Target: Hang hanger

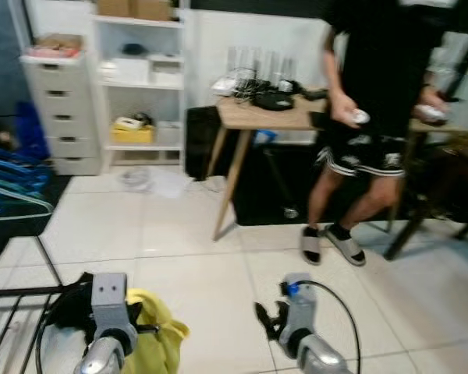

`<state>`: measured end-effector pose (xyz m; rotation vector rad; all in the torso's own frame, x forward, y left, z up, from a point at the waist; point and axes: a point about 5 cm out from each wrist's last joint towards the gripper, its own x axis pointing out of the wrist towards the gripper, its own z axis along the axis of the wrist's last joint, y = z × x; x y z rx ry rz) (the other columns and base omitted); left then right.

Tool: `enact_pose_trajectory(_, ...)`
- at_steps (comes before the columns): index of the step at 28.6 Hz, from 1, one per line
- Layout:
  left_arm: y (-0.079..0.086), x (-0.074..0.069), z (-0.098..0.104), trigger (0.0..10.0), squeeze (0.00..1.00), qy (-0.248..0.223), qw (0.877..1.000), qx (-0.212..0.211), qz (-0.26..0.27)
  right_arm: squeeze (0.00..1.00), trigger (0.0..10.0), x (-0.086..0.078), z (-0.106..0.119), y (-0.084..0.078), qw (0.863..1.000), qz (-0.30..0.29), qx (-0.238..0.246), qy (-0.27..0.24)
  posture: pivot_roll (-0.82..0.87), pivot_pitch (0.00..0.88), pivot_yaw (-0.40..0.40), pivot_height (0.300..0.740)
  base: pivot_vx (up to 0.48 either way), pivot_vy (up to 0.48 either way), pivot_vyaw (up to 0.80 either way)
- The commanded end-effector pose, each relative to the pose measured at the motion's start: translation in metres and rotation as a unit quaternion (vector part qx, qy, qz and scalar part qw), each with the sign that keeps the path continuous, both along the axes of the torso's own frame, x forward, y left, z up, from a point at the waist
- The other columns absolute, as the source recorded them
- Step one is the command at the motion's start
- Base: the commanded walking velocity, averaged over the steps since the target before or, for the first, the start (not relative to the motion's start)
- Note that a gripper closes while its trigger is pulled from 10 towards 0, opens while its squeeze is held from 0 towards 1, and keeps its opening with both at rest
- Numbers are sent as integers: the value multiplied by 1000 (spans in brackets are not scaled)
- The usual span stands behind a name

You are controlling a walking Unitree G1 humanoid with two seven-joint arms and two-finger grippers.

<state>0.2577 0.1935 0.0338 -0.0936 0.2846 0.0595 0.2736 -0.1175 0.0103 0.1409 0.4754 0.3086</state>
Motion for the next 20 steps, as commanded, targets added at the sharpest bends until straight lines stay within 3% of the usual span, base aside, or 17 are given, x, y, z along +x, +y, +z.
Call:
enact_pose_trajectory(1, -8, 2, -1, 10000, 0, 12, 1000, 16, -19, 0, 10000, 0, -4, -5, 1000, -6, -21, 17, 10, 28, -43, 740, 0, 0, -800)
enact_pose_trajectory(3, -9, 3, -1, 10000, 0, 13, 999, 23, -21, 0, 10000, 0, -4, -5, 999, -5, -25, 20, 10, 28, -43, 740, 0, 0, -800)
enact_pose_trajectory(5, -9, 1, -12, 10000, 0, 53, 998, 22, -11, 0, 10000, 2, -5, -8, 999, -10, -39, 30, 30, 19, -35, 740, 0, 0, -800)
enact_pose_trajectory(7, -10, 1, -15, 10000, 0, 62, 998, 25, -4, 0, 10000, 4, -5, -11, 999, -10, -43, 29, 41, 20, -29, 740, 0, 0, -800)
enact_pose_trajectory(15, -25, 5, -11, 10000, 0, 45, 996, 76, -28, 0, 10000, 7, -4, -12, 998, 10, -63, 11, 42, 13, -50, 740, 0, 0, -800)
enact_pose_trajectory(20, -32, 5, -9, 10000, 0, 38, 998, 41, -30, 0, 10000, 15, 3, -19, 998, 1, -65, -1, 28, 14, -64, 740, 0, 0, -800)
